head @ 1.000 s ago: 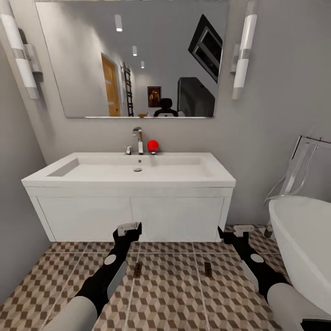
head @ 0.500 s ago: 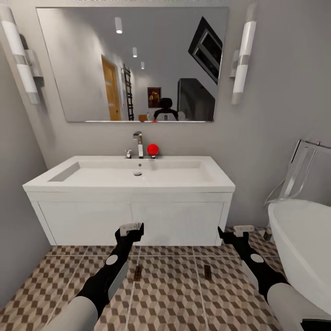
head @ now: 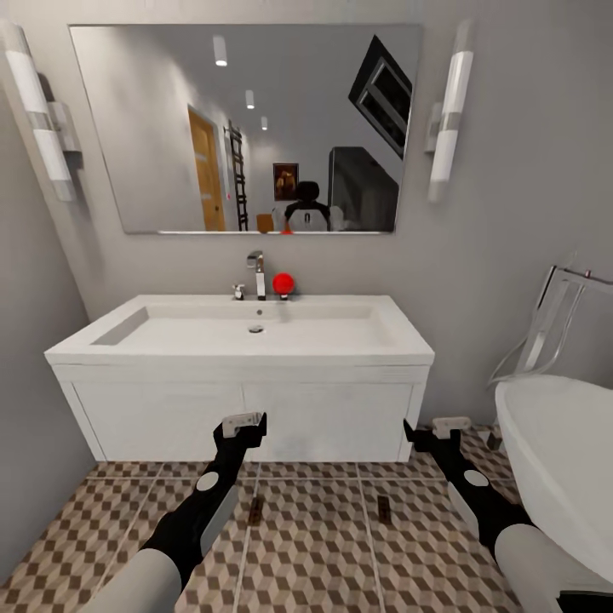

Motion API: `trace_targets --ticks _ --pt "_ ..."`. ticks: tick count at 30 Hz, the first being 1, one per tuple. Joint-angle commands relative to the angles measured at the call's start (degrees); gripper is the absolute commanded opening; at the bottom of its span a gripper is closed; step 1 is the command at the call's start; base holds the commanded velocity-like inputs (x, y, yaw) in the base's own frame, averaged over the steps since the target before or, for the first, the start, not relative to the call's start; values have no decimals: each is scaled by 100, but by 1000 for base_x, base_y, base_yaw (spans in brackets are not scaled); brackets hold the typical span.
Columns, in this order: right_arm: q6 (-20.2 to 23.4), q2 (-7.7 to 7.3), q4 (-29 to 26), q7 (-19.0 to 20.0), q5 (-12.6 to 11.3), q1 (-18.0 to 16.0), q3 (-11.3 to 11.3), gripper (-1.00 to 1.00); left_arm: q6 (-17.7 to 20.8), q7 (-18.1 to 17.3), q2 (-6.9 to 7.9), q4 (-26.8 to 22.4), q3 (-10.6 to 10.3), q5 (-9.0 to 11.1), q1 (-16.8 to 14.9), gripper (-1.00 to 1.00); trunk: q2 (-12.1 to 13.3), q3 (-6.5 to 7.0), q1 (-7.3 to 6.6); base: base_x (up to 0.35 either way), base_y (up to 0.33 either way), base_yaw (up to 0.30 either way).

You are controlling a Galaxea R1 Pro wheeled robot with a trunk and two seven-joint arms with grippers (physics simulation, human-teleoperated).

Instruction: Take the four mousetraps from the cabinet in the bathroom and place them on the bathroom floor. Make sure all four end up on the same floor surface, and ensure that at least two of them are either under or directly next to the same bathroom sink.

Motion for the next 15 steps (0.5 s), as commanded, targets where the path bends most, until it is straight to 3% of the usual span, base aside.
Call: trace_targets --ticks 1,15 --pt "-19 -2 6 32 -27 -4 -2 100 -25 45 5 3 -38 45 -5 100 39 13 -23 0 0 0" --pt "-19 0 6 32 -14 -4 -2 100 -26 45 6 3 -38 45 -5 100 600 264 -331 0 0 0"
